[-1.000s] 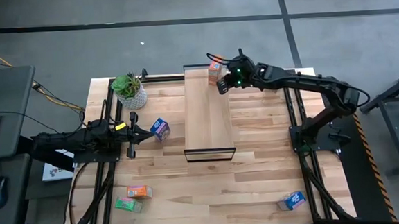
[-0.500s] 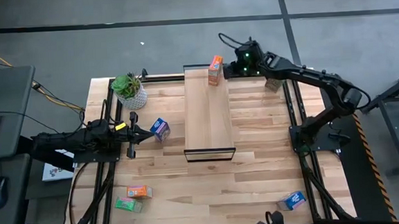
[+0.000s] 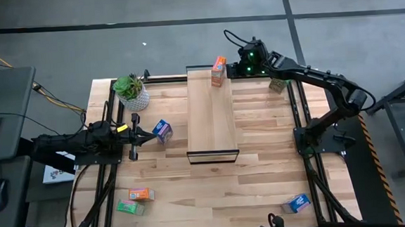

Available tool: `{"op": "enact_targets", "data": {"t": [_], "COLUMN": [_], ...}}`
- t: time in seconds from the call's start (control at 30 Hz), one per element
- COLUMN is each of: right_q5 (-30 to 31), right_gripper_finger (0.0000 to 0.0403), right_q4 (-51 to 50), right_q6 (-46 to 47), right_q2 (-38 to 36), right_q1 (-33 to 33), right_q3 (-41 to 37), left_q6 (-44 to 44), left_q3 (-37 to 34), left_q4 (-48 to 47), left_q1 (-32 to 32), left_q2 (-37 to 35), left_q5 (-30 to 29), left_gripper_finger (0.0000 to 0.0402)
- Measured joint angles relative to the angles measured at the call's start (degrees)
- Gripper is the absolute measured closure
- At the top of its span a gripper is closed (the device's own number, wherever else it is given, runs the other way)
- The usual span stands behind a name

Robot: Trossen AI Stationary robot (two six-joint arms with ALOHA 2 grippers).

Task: Stack cereal on shelf
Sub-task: Put the top orange cereal box on the shelf

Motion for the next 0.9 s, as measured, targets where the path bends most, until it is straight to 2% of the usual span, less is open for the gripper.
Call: {"op": "enact_targets", "data": {"t": [0.23, 0.7, 0.9], "right_q5": [2.87, 2.69, 5.57], "right_gripper_finger": [0.0403, 0.0403, 0.0403], "right_q4": [2.38, 2.19, 2.82], "right_q6": [1.28, 3.87, 3.9], "right_q2": [0.0, 0.13, 1.32], "right_q1": [0.03, 1.35, 2.25], "right_q3": [0.0, 0.0, 0.0], "left_q6": [-0.02, 0.04, 0.03], "left_q3": [0.01, 0.0, 0.01], "left_q4": [-0.02, -0.02, -0.02], "left_q1": [0.0, 0.0, 0.0], "left_q2": [0.0, 0.0, 0.0], "left_q5": [0.0, 0.0, 0.0], "left_gripper_finger": [0.0401, 0.0401, 0.0401]}}
